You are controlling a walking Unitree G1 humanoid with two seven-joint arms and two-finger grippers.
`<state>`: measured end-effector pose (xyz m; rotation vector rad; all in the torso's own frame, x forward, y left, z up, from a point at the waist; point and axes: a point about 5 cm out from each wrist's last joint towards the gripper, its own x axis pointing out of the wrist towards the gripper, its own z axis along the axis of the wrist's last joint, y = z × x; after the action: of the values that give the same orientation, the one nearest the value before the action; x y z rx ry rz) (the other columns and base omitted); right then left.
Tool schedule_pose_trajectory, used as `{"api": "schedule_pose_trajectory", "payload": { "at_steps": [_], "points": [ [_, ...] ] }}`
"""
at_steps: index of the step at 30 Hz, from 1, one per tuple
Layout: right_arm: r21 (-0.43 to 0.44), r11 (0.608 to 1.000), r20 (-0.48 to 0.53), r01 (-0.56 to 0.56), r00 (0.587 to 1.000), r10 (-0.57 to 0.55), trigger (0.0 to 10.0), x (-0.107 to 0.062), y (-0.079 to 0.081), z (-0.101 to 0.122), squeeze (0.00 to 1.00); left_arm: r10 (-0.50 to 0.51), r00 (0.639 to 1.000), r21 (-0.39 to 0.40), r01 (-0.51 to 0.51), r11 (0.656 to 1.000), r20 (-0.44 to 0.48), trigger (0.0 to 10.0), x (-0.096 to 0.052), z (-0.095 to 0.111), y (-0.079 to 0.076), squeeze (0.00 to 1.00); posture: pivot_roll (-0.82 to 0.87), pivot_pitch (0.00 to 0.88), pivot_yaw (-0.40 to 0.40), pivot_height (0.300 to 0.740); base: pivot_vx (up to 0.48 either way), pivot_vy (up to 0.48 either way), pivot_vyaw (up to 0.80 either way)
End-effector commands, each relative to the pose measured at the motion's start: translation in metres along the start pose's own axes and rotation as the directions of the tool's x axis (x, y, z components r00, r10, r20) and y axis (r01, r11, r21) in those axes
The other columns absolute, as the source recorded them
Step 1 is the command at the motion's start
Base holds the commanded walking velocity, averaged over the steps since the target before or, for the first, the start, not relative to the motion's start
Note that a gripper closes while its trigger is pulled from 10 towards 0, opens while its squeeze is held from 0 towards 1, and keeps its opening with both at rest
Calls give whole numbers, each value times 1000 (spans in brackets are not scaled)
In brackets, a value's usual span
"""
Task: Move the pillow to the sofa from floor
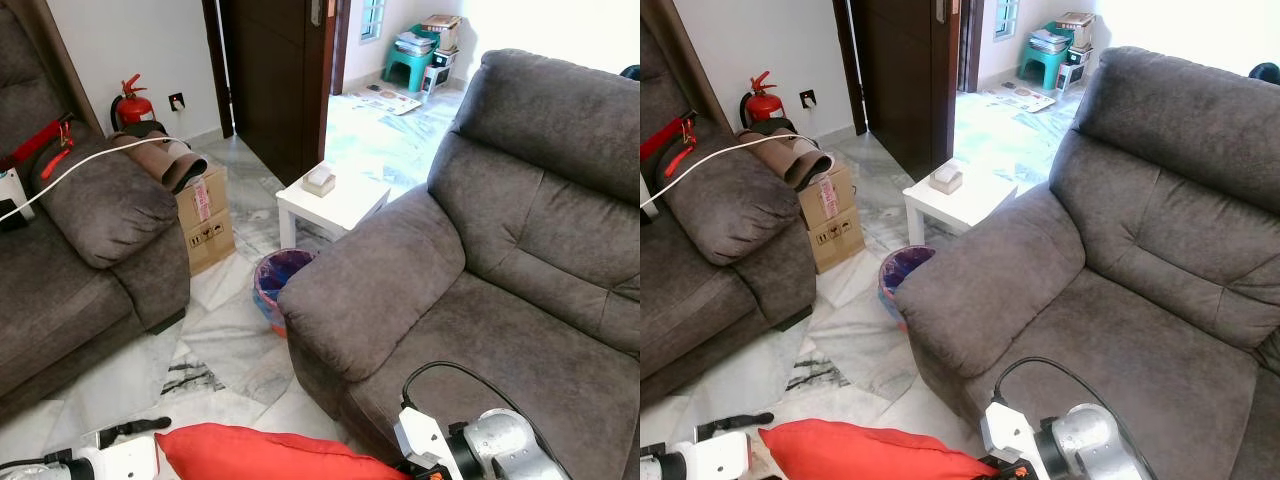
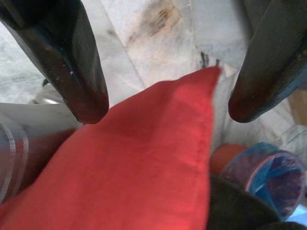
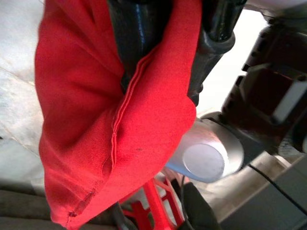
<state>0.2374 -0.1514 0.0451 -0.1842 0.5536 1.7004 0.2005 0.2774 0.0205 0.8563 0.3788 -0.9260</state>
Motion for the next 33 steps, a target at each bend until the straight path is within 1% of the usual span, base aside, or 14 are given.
{"api": "schedule_pose_trajectory", "payload": {
  "at_steps": [1,5,8,12,14,17,19,21,23,24,26,27,33],
  "points": [
    [-73,997,74,-24,997,29,10000,-6,0,18,0,-11,1000,-3,11,1000,5,10000,-1,-1,-2,0,220,98,-36,740,0,0,0],
    [-94,994,41,-51,998,55,10000,-12,3,20,0,23,1000,-26,-23,999,-2,10000,-5,-2,9,0,217,98,-38,740,0,0,0],
    [-108,990,-14,-86,996,85,10000,-17,8,20,0,18,1000,-10,-18,1000,-5,10000,-10,-2,18,0,214,99,-42,740,0,0,0],
    [-111,988,-37,-108,994,105,10000,-19,11,21,0,8,1000,-2,-8,1000,3,10000,-11,0,21,0,214,101,-43,740,0,0,0],
    [-116,986,-43,-123,992,118,10000,-19,13,22,0,8,1000,-26,-8,1000,7,10000,-11,-1,23,0,214,101,-43,740,0,0,0],
    [-118,984,-41,-130,991,126,10000,-19,15,23,0,3,1000,-61,-2,998,22,10000,-10,0,23,0,208,102,-46,740,0,0,0],
    [-119,983,-39,-139,990,135,10000,-19,16,24,0,-24,999,-66,26,997,36,10000,-7,2,20,0,208,102,-47,740,0,0,0],
    [-126,981,-35,-146,989,143,10000,-18,17,26,0,-68,996,-87,73,994,53,10000,-3,3,12,0,205,104,-51,740,0,0,0],
    [-127,981,-34,-149,989,146,10000,-18,17,27,0,-81,995,-89,85,992,56,10000,-3,3,11,0,204,103,-52,740,0,0,0],
    [-128,980,-32,-152,988,149,10000,-18,17,28,0,-103,993,-89,108,990,59,10000,-2,3,8,0,200,102,-53,740,0,0,0],
    [-128,980,-32,-152,988,149,10000,-18,17,28,0,-103,993,-89,108,990,59,10000,-2,3,8,0,200,102,-53,740,0,0,0],
    [-129,980,-33,-152,988,149,10000,-18,17,28,0,-120,990,-99,127,987,76,10000,0,5,7,0,201,102,-55,740,0,0,0],
    [-129,979,-33,-158,987,156,10000,-19,17,29,0,-142,986,-91,151,984,91,10000,5,9,9,0,188,101,-58,740,0,0,0]
  ]
}}
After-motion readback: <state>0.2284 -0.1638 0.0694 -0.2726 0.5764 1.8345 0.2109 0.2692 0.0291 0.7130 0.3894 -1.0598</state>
